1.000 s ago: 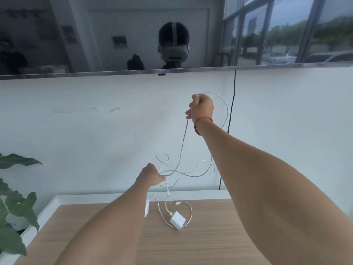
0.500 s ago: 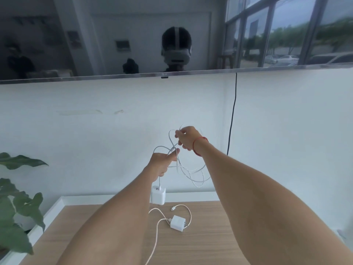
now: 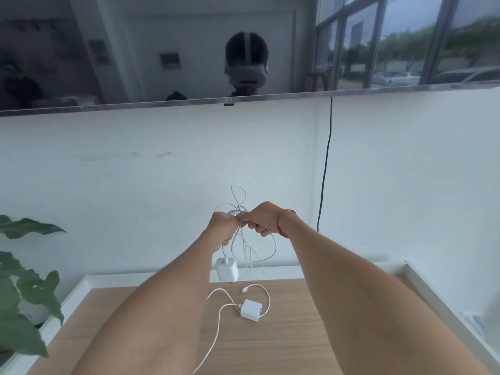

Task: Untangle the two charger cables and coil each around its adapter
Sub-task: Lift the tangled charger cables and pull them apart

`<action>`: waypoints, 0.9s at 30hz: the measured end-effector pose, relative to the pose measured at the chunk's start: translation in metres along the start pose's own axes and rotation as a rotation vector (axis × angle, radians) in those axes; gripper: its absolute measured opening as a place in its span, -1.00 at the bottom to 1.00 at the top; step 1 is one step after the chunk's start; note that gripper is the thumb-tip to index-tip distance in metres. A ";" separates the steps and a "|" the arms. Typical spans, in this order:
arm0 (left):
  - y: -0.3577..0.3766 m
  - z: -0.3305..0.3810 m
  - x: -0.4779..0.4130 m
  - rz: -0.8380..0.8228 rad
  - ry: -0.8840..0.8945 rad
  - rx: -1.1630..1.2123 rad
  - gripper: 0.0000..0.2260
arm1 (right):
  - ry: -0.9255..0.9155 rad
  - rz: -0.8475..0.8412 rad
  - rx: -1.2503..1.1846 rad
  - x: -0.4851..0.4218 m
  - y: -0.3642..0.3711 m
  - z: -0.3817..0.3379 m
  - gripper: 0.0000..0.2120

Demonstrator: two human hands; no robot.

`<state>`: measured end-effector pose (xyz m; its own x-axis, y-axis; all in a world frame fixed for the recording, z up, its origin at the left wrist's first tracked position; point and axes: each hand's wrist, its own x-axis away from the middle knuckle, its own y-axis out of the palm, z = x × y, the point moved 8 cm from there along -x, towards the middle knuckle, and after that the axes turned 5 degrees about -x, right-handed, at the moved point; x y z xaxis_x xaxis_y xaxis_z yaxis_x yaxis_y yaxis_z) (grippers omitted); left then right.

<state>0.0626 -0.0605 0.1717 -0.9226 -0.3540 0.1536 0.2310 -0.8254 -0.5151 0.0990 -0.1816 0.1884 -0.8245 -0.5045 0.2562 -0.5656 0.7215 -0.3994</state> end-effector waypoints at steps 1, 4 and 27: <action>0.001 0.000 -0.001 -0.012 0.009 -0.010 -0.71 | 0.003 -0.016 -0.016 0.001 0.001 0.002 -0.85; 0.008 -0.002 -0.001 -0.050 0.028 -0.057 -0.69 | 0.026 -0.016 -0.035 0.007 -0.002 0.011 -0.89; 0.184 -0.132 0.038 -0.402 -0.046 -0.577 -0.59 | 0.592 0.768 -0.234 0.101 -0.078 0.302 -0.67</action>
<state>0.0288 -0.1678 -0.0279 -0.8850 -0.0988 0.4550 -0.3380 -0.5357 -0.7738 0.0648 -0.4320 -0.0207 -0.8076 0.4097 0.4242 0.1880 0.8606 -0.4733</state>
